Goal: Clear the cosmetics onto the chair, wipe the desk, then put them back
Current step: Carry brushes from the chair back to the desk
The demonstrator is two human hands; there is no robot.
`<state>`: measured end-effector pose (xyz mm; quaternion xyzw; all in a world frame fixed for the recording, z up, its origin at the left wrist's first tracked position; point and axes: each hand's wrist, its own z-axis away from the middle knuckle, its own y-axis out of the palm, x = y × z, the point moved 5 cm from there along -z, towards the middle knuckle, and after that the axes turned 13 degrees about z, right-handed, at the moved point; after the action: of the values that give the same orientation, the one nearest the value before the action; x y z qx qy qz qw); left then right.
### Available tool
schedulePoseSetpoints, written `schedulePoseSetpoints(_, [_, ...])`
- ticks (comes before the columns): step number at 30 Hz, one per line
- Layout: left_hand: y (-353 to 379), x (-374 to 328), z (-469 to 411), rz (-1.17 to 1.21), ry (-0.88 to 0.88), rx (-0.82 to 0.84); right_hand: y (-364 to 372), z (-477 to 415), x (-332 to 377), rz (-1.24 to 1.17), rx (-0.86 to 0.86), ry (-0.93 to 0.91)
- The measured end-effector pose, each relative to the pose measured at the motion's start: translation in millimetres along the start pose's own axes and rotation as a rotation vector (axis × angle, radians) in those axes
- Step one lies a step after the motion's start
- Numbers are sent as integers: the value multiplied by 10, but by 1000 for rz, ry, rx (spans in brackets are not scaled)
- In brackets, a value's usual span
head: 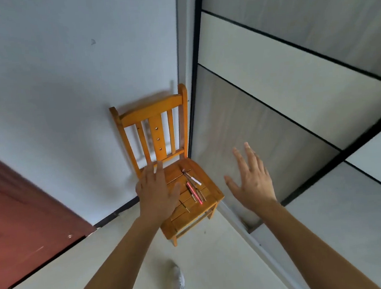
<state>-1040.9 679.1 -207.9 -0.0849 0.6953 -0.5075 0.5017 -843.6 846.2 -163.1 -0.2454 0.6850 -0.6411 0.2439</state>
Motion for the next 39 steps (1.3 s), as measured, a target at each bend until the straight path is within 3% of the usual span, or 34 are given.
schedulePoseSetpoints(7, [515,-52,-1225,-43,-40,108,383,-1132,-104,4,95,23])
schedulePoseSetpoints(12, [1102,90,-1639,-32,-110,113,1264,-1809,-212,-37,241,-7])
schedulePoseSetpoints(17, [1966,577,-1640,50,-394,192,2518,-2268,-153,-21,435,-135])
schedulePoseSetpoints(22, [2859,1074,-1531,169,-657,268,3608,-2357,-99,-1,523,-271])
schedulePoseSetpoints(30, [3964,1708,-1505,152,-897,207,4863,-2356,94,21,613,-299])
schedulePoseSetpoints(33, [4275,1788,-1571,106,-924,180,5138,-2484,268,16,563,-314])
schedulePoseSetpoints(39, [4605,1804,-1704,50,-783,49,5418,-2672,439,-12,486,-386])
